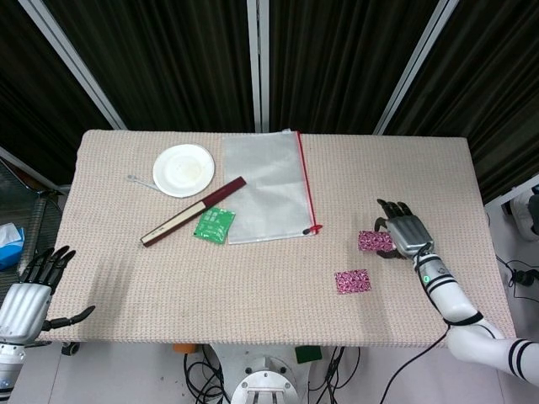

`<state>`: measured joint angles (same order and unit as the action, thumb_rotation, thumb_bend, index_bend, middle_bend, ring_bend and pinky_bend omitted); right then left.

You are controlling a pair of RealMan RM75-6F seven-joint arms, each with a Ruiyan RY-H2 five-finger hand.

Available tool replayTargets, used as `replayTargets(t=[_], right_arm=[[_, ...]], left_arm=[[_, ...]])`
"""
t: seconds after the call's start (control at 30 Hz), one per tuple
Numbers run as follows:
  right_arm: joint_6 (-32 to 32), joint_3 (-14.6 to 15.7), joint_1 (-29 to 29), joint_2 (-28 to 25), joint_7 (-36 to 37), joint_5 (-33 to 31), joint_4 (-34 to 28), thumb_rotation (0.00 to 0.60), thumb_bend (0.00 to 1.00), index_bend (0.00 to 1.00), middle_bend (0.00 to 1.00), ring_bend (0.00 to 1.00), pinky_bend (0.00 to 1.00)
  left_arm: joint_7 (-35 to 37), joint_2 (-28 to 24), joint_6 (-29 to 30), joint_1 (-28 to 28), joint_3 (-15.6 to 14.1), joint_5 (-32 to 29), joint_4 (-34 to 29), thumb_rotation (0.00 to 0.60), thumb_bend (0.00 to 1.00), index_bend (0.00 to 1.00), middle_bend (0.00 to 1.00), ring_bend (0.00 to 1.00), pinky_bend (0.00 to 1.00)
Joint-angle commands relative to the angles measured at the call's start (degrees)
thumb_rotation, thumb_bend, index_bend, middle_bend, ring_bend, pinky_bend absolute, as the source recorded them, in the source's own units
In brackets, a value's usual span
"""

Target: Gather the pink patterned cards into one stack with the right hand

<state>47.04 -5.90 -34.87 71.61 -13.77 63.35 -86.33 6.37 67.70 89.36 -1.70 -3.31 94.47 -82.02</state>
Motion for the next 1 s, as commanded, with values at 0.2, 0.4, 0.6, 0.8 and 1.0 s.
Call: replayTargets(t=[0.2, 0.4, 0.6, 0.8, 1.0], right_arm=[[0.1, 3.1, 2.1, 1.3, 4.9, 5.8, 8.0, 0.600, 0.48, 0.45, 0.00, 0.00, 0.00], [0.4, 3.3, 2.8, 4.2, 6.7, 6.2, 11.2, 0.600, 0.48, 0.44, 0.00, 0.00, 0.00], [1.2, 2.9, 3.0, 5.6, 6.8, 6.3, 12.2, 0.600, 0.48, 0.43, 0.00, 0.00, 0.00], [1.4, 2.8, 3.4, 6.1, 5.7, 5.4, 12.2, 0.600, 0.45, 0.41, 0.00, 0.00, 0.00], [1.5, 2.7, 3.8, 6.4, 4.6, 4.2, 12.1, 0.600, 0.35, 0.38, 0.00, 0.00, 0.00]], left_arm=[[-0.8, 0.0, -0.4, -0.2, -0.1, 0.1, -0.5, 0.283, 0.09, 0.06, 0.04, 0.00, 0.11], [-0.4, -0.1, -0.2, 0.1, -0.2, -0.1, -0.1, 0.284, 0.09, 0.06, 0.04, 0.00, 0.11], [0.0, -0.1, 0.0, 0.2, -0.2, -0.2, 0.2, 0.283, 0.09, 0.06, 0.04, 0.00, 0.11], [0.3, 0.0, 0.0, 0.2, -0.3, -0.1, 0.5, 0.284, 0.09, 0.06, 0.04, 0.00, 0.11], [0.4, 0.0, -0.1, 0.2, -0.3, -0.2, 0.7, 0.287, 0.09, 0.07, 0.04, 0.00, 0.11]])
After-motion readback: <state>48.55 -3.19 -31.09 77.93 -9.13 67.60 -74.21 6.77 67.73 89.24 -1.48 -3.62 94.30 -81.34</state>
